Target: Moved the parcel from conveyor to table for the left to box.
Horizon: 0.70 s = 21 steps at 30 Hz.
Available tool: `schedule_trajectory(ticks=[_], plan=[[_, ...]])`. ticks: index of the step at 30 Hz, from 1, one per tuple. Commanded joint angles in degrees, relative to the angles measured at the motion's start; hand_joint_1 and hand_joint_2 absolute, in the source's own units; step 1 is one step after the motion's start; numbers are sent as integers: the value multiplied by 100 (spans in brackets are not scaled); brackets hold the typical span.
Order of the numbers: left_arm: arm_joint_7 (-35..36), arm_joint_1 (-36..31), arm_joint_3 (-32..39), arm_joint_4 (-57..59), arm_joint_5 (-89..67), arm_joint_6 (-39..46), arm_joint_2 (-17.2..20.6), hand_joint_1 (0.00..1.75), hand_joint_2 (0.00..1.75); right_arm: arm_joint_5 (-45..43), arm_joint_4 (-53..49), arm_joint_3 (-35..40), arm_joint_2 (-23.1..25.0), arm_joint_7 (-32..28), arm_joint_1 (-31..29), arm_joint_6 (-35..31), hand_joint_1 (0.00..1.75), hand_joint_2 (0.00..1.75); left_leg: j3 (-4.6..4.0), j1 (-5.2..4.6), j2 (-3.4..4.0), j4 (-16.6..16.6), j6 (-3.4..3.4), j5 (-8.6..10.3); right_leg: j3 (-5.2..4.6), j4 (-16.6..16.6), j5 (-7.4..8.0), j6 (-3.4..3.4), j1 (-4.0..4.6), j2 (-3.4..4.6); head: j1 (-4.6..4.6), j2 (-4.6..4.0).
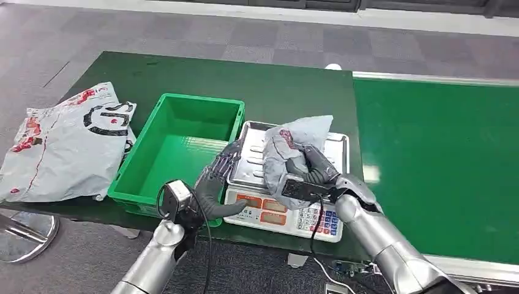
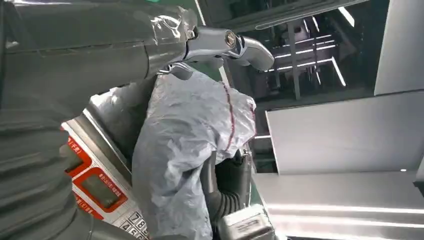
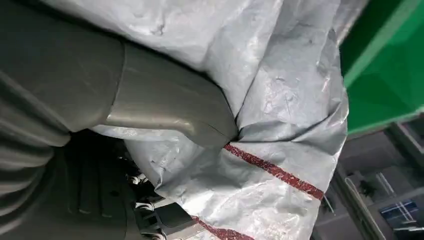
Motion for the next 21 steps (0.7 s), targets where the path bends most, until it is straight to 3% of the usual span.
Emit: schedule_trajectory(ticks=[1,5,6,8,11,15,21], plan=[[22,-30,-72,71,-14,-26,111,0,175,263,594,429,194,252,-305,-689,152,175,11,2,10,-7,7,-2,7,-8,2,-16,5,10,0,0],[22,-30,-72,71,-14,-26,111,0,175,263,594,429,194,252,-305,-689,152,175,11,2,10,-7,7,-2,7,-8,2,-16,5,10,0,0],[22,-43,-80,82,-21,-43,108,0,175,264,659,422,224,298,-300,-755,0,175,13,3,11,-9,7,-2,9,-10,3,-18,6,11,0,0],[22,-89,-106,197,-69,-40,74,0,175,338,872,364,300,529,-200,-1138,0,175,13,4,15,-9,7,-2,8,-10,4,-18,7,14,0,0],[22,-359,104,752,191,-13,-21,0,175,-211,258,41,39,196,111,-1168,0,175,14,4,-2,-12,7,0,15,-14,1,-16,8,-2,0,0],[22,-855,320,1486,301,-177,-78,0,175,-637,-881,-365,-182,243,380,-1280,0,175,2,3,-14,-4,9,4,5,-7,0,-19,7,-16,-2,0],[22,-956,603,1586,357,-196,-108,0,175,-795,-1297,-669,-36,234,422,-1226,0,175,-2,0,1,2,5,-1,-7,0,0,-12,2,-1,0,0]])
